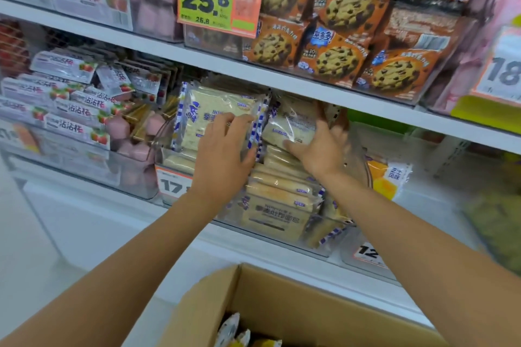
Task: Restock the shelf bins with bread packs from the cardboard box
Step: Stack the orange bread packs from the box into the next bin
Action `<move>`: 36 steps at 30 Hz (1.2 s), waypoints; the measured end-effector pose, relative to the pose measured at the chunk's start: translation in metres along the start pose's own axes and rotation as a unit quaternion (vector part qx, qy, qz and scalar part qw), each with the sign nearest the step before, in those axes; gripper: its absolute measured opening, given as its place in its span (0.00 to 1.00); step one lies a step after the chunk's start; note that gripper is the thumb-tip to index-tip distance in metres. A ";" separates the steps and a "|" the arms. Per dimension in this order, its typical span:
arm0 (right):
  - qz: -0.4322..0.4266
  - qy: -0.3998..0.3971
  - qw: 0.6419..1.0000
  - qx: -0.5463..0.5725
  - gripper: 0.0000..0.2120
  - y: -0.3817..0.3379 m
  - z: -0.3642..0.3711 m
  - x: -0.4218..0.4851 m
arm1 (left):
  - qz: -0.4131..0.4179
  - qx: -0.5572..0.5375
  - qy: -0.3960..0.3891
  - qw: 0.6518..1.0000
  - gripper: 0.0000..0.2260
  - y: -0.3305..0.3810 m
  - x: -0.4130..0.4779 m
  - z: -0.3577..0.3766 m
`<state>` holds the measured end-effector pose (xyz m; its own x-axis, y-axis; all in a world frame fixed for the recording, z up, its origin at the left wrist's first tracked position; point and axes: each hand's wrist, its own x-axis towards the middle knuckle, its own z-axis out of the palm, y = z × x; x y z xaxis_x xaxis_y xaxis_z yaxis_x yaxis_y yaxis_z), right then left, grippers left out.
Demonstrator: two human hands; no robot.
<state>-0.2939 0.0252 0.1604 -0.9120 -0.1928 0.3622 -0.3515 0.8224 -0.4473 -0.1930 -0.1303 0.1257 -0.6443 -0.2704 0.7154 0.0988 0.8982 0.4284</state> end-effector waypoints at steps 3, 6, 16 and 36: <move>-0.031 -0.011 0.993 -0.113 0.41 0.001 -0.009 0.006 | -0.004 -0.009 0.002 1.000 0.22 0.000 0.000 0.001; -0.063 -0.016 0.985 -0.158 0.41 0.004 -0.013 0.009 | -0.011 -0.018 -0.002 1.000 0.22 0.000 -0.001 0.002; -0.195 -0.005 0.978 -0.071 0.39 0.018 0.005 0.022 | -0.030 -0.044 -0.005 0.999 0.22 0.000 -0.002 0.001; -0.202 -0.046 0.976 0.073 0.03 0.039 -0.040 -0.131 | -0.152 -0.145 -0.211 0.955 0.04 0.077 -0.089 -0.036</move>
<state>-0.1790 0.1038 0.1286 -0.7054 -0.5387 0.4607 -0.7065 0.5861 -0.3966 -0.1005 -0.0494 0.1153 -0.9184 -0.2852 0.2742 0.0248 0.6501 0.7594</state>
